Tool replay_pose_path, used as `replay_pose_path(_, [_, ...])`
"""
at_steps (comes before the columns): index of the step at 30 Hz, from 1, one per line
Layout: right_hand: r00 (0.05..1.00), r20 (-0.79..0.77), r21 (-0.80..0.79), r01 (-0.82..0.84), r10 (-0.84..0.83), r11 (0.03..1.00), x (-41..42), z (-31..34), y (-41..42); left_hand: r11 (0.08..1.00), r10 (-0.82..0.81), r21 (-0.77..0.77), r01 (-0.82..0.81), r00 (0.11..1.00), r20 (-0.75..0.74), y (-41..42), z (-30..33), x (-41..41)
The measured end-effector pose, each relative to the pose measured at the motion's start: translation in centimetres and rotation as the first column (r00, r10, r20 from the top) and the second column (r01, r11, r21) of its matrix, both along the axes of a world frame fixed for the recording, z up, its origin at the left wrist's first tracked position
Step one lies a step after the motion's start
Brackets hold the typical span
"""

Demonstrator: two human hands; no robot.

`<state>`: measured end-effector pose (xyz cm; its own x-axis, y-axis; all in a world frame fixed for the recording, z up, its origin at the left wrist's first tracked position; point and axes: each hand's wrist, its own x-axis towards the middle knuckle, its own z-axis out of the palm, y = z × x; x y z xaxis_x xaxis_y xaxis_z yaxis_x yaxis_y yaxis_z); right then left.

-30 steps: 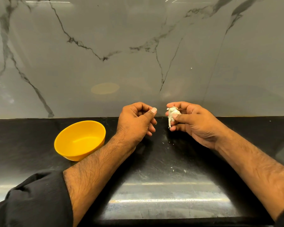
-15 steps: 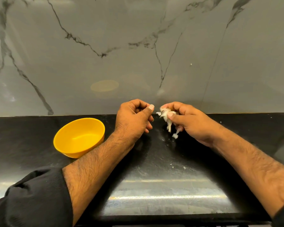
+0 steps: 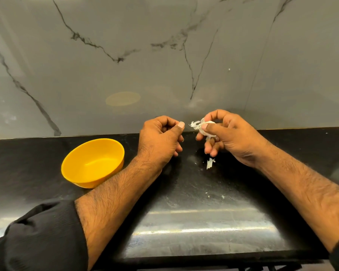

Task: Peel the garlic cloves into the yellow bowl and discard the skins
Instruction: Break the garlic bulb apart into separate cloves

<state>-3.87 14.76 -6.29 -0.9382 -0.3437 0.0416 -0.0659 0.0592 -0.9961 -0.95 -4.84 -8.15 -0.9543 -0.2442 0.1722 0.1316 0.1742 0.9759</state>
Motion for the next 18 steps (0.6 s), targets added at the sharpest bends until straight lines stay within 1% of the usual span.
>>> replay_pose_path(3, [0.999,-0.033,-0.024,0.017,-0.017,1.0,-0.1,-0.4,0.0,1.0,-0.002,0.008,0.002,1.0,0.022,0.0,0.0,0.1])
replay_pose_path(7, [0.999,-0.05,0.016,-0.004,0.005,1.0,-0.4,-1.5,-0.1,0.999,-0.012,0.031,0.012,1.0,0.026,-0.1,-0.1,0.2])
replay_pose_path(12, [0.993,-0.118,0.064,0.013,-0.005,0.998,-1.3,-2.1,0.4,1.0,-0.009,-0.001,0.009,1.0,-0.001,0.1,-0.5,-0.2])
replay_pose_path(15, [0.991,-0.133,0.122,0.016,0.0,0.992,-1.1,-2.0,0.1,1.0,-0.002,-0.012,0.002,1.0,-0.014,0.1,-0.6,-0.3])
replay_pose_path(16, [0.988,-0.155,0.171,0.024,0.003,0.985,-1.1,-2.0,-0.1,1.0,-0.007,-0.025,0.006,1.0,-0.019,0.2,-0.6,-0.2])
replay_pose_path(18, [0.965,-0.261,0.3,0.089,-0.008,0.95,-0.9,-1.9,-0.4,0.999,-0.017,-0.044,0.016,1.0,-0.024,0.2,-0.4,-0.1])
